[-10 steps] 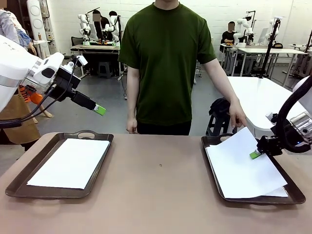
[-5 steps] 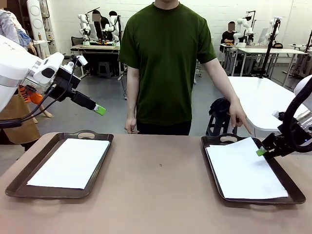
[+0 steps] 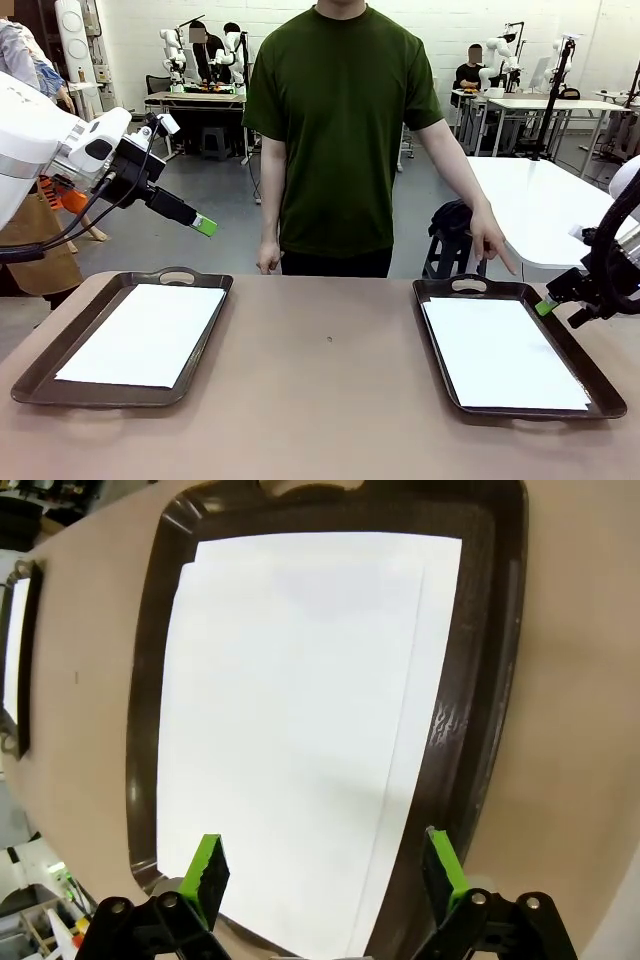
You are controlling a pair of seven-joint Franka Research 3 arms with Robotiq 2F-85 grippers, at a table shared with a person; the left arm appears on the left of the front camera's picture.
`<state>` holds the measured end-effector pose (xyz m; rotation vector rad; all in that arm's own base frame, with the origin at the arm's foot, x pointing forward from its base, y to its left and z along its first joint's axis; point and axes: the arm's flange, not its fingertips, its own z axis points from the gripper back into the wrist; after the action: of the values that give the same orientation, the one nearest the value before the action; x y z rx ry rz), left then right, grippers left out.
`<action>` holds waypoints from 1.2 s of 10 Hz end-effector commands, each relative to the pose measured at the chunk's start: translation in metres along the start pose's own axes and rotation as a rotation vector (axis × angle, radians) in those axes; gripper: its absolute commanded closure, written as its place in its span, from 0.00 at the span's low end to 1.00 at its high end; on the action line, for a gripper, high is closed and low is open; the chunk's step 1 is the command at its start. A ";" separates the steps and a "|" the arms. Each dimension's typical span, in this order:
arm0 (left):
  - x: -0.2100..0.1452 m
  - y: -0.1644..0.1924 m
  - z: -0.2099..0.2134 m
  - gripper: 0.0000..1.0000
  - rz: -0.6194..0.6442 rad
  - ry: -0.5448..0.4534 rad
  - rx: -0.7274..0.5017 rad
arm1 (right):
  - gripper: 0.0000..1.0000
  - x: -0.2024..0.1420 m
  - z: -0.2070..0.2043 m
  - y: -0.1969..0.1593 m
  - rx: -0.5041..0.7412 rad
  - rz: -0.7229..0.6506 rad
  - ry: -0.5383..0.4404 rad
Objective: Sort the A4 documents.
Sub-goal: Place the A4 Paper in the designated Handle tray.
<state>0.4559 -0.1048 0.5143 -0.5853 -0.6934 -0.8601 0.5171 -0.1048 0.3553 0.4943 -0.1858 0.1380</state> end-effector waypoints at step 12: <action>0.000 0.000 0.001 0.00 -0.002 -0.002 0.000 | 0.00 0.000 0.001 -0.001 0.002 0.006 -0.007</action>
<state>0.4559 -0.1048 0.5143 -0.5854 -0.6934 -0.8601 0.5179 -0.1050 0.3565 0.4932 -0.1881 0.1387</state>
